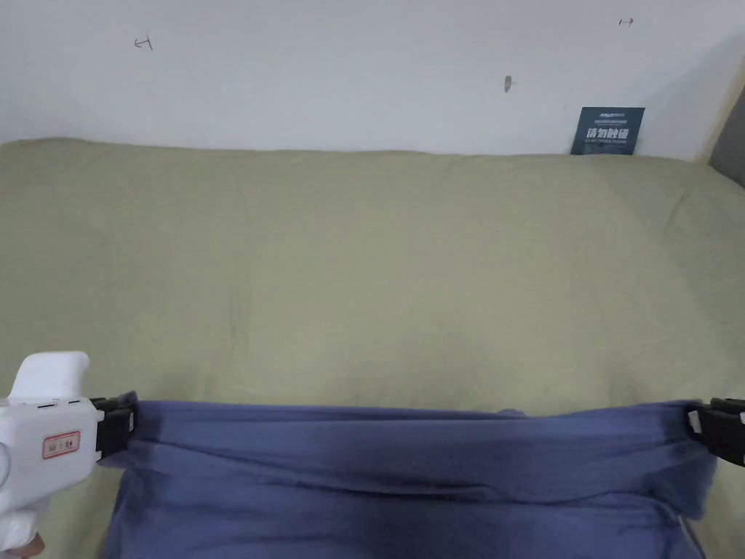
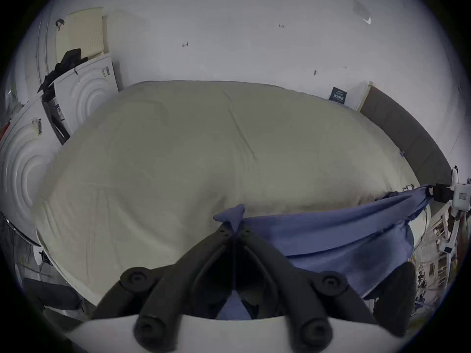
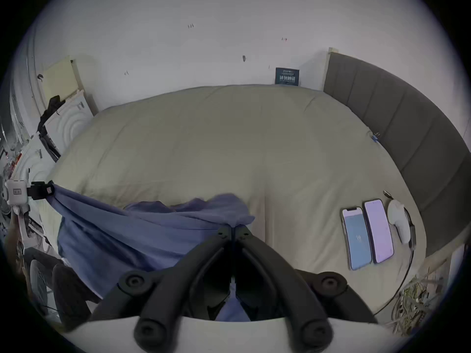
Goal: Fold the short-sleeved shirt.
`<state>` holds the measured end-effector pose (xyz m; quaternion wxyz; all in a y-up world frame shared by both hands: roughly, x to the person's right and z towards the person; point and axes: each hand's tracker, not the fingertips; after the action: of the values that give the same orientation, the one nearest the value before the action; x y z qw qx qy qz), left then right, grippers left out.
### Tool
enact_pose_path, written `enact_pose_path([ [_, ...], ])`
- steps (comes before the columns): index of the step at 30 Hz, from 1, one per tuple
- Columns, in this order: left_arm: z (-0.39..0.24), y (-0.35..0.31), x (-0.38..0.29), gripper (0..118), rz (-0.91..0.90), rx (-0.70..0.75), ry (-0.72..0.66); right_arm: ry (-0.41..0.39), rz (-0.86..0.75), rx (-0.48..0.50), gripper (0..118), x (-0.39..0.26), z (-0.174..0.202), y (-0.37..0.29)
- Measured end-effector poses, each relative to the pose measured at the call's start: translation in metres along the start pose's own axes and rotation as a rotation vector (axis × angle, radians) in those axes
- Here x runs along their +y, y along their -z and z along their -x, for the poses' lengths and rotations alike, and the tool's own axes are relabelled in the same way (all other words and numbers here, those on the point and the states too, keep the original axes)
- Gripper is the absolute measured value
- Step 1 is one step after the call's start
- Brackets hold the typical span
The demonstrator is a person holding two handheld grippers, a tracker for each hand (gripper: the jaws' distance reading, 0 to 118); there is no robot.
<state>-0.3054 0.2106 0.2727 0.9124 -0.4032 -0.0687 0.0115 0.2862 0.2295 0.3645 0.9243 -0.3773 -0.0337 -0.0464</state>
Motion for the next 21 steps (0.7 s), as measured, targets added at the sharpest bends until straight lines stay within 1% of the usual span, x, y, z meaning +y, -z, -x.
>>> enact_pose_path([
  [4, 0.008, -0.021, -0.039, 1, -0.011, -0.016, 0.021, 0.008, -0.01, 0.007, 0, -0.042, 0.0, -0.031],
  [6, 0.01, -0.025, -0.056, 1, -0.008, -0.016, 0.024, 0.028, 0.001, 0.015, 0, -0.061, -0.003, -0.038],
  [9, 0.015, -0.025, -0.078, 1, -0.005, -0.03, 0.005, 0.036, 0.017, 0.015, 0, -0.088, -0.004, -0.041],
  [14, 0.019, -0.021, -0.107, 1, -0.018, -0.065, -0.007, 0.055, 0.082, -0.006, 0, -0.123, -0.007, -0.03],
  [17, 0.02, -0.016, -0.116, 1, -0.002, -0.048, -0.003, 0.072, 0.102, -0.004, 0, -0.135, -0.007, -0.022],
  [20, 0.02, -0.009, -0.12, 1, 0.023, -0.042, -0.029, 0.065, 0.131, -0.007, 0, -0.142, -0.009, -0.009],
  [21, 0.018, -0.008, -0.12, 8, 0.034, -0.036, -0.034, 0.069, 0.131, -0.016, 0, -0.144, -0.008, -0.007],
])
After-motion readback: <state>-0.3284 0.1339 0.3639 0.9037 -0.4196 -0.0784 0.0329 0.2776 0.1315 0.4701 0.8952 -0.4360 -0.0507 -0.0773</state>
